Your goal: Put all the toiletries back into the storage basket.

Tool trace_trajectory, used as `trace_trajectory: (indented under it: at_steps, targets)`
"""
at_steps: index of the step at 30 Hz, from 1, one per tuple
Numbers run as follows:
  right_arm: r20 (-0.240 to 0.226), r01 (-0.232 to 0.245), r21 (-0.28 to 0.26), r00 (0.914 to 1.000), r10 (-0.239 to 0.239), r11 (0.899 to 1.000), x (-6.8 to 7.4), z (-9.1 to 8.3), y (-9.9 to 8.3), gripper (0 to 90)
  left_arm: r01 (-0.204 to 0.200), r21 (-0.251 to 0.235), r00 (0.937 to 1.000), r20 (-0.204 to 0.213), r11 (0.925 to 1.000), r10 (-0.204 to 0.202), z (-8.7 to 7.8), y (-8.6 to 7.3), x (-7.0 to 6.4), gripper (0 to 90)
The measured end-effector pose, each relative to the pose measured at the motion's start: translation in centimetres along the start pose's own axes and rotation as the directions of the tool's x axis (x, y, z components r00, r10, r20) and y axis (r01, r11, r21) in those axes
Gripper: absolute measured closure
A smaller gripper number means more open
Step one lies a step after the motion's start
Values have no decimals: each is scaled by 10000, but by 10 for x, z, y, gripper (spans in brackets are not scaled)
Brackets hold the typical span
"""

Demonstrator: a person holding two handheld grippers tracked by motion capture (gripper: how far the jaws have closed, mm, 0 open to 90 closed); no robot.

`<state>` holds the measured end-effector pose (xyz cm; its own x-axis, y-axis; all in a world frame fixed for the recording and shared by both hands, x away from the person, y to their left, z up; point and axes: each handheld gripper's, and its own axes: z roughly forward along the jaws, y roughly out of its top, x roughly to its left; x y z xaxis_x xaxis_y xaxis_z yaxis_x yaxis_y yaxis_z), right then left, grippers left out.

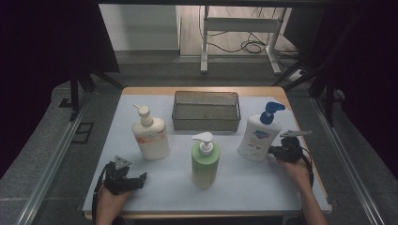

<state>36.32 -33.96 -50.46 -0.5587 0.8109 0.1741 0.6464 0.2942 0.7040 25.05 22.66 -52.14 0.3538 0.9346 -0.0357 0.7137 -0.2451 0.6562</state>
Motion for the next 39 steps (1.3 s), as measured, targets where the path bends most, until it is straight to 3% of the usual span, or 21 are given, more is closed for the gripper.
trace_trajectory:
  at_steps: [19,25,39]
  targets:
    - [-136,229,164,9996,-227,9996,16,2,-12,895,7,1,10000,-3,10000,-7,0,0,0,119]
    - [-379,364,116,9986,-359,9993,20,1,-17,890,7,44,10000,-20,10000,-7,0,0,0,119]
    - [-211,533,-287,9983,-539,9982,30,-27,-19,661,-21,42,10000,-21,10000,21,0,1,0,119]
